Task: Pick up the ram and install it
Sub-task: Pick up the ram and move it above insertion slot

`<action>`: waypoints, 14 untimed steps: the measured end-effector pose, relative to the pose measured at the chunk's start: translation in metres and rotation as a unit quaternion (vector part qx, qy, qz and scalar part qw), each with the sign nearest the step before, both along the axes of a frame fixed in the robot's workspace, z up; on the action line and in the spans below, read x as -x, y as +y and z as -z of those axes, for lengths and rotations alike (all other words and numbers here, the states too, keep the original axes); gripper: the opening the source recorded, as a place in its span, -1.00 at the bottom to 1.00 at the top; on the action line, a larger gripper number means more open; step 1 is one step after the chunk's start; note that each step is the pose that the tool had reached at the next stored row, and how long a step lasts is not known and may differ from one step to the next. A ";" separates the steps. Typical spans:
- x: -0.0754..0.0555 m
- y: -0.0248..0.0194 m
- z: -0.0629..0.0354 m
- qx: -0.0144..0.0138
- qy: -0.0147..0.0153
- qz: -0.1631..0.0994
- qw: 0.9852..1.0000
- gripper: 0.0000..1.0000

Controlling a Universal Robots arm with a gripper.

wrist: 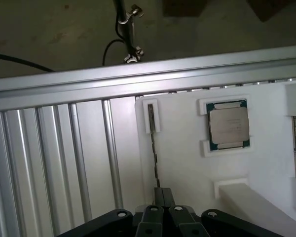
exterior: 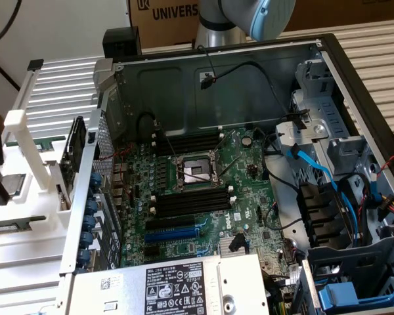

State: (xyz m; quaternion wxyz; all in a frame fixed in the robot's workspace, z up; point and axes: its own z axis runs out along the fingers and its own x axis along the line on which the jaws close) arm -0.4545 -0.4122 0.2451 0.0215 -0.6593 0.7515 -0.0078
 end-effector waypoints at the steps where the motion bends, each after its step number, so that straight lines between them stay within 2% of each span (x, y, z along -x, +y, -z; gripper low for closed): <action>1: 0.000 -0.0003 0.0020 0.000 0.000 -0.001 1.000 -0.80; 5: -0.006 -0.0006 0.0092 0.000 0.000 -0.004 1.000 -0.80; 7: -0.009 -0.0006 0.0123 0.000 0.003 -0.005 1.000 -0.80; 8: -0.010 -0.0006 0.0132 0.000 0.005 -0.005 1.000 -0.80; 9: -0.011 -0.0006 0.0153 0.000 0.016 -0.005 1.000 -0.80; 11: -0.011 -0.0006 0.0180 -0.001 0.025 -0.005 1.000 -0.80; 13: -0.012 -0.0005 0.0204 -0.005 0.026 -0.006 1.000 -0.80; 14: -0.012 -0.0006 0.0206 -0.006 0.027 -0.007 1.000 -0.80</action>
